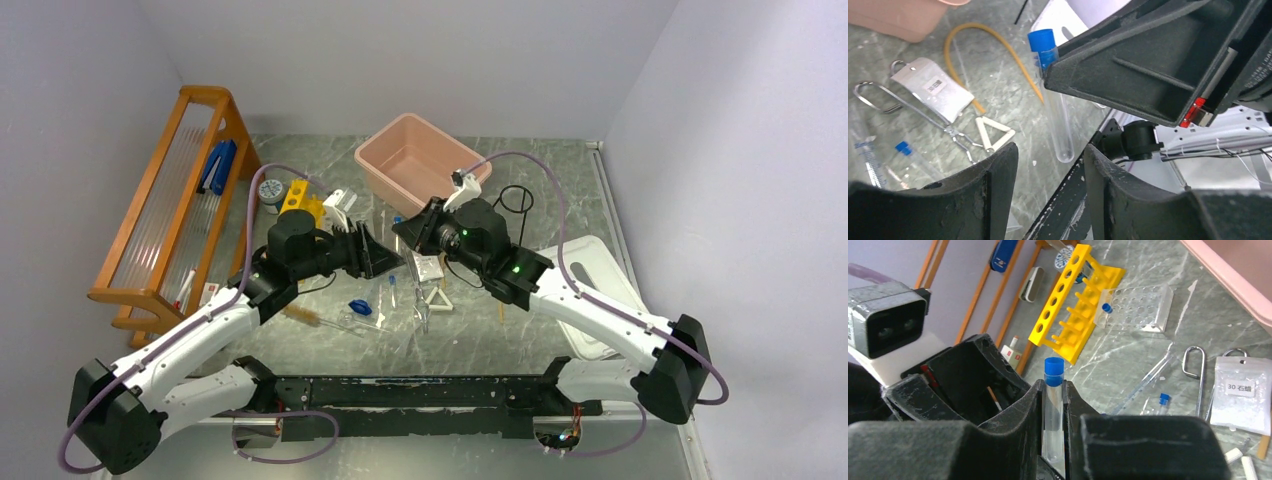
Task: Organize the chemistry lab equipment
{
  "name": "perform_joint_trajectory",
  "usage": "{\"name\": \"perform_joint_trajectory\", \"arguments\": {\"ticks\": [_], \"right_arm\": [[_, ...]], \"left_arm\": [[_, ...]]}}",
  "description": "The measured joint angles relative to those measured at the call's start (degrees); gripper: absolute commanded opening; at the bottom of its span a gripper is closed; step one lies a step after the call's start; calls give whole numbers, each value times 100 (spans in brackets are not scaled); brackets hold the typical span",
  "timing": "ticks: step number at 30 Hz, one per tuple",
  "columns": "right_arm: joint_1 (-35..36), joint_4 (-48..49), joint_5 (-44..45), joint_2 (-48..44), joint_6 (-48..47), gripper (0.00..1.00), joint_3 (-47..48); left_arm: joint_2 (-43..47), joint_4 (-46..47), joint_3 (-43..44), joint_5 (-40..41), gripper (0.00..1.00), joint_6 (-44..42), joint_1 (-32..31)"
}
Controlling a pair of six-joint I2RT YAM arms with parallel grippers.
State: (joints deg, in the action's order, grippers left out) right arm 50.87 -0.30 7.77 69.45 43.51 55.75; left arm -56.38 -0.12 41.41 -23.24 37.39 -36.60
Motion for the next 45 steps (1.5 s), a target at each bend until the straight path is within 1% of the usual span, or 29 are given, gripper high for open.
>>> {"name": "perform_joint_trajectory", "arguments": {"ticks": [3, 8, 12, 15, 16, 17, 20, 22, 27, 31, 35, 39, 43, 45], "right_arm": [[-35, 81, -131, -66, 46, 15, -35], [-103, 184, -339, -107, 142, 15, -162], [-133, 208, -490, -107, 175, 17, -201], [-168, 229, -588, -116, 190, 20, -201], [-179, 223, -603, -118, 195, 23, -201], [-203, 219, -634, -125, 195, 29, -201], [-284, 197, -778, -153, 240, 51, -201], [-356, 136, -870, -184, 256, 54, -199], [-629, -369, -1231, -216, 136, 55, -17], [-754, -859, -1547, -201, 52, 55, 387], [-772, -986, -1818, -168, 24, 55, 643], [-785, -1086, -1923, -42, 37, 51, 732], [-811, -1231, -1908, 127, 63, 46, 769], [-844, -1298, -1919, 179, 83, 43, 769]], "left_arm": [[-48, 286, -59, -227, 51, 103, 0], [-57, 538, -61, -302, 42, 142, 0], [-111, 651, -68, -304, 31, 149, 0], [-181, 667, -68, -304, 16, 94, 0], [-203, 667, -68, -299, 10, 74, 0], [-219, 654, -68, -289, 5, 37, 2], [-256, 599, -61, -282, 5, -170, 7], [-256, 424, -24, -258, 5, -422, 2], [-258, -184, 354, -197, 5, -1344, 0], [-332, -651, 776, -240, 5, -2059, 0], [-415, -999, 986, -341, 5, -2616, 0], [-433, -1305, 992, -367, 5, -2973, 0], [-411, -1351, 992, -367, 5, -3115, 0], [-391, -1351, 990, -374, 5, -3150, 0]]}}
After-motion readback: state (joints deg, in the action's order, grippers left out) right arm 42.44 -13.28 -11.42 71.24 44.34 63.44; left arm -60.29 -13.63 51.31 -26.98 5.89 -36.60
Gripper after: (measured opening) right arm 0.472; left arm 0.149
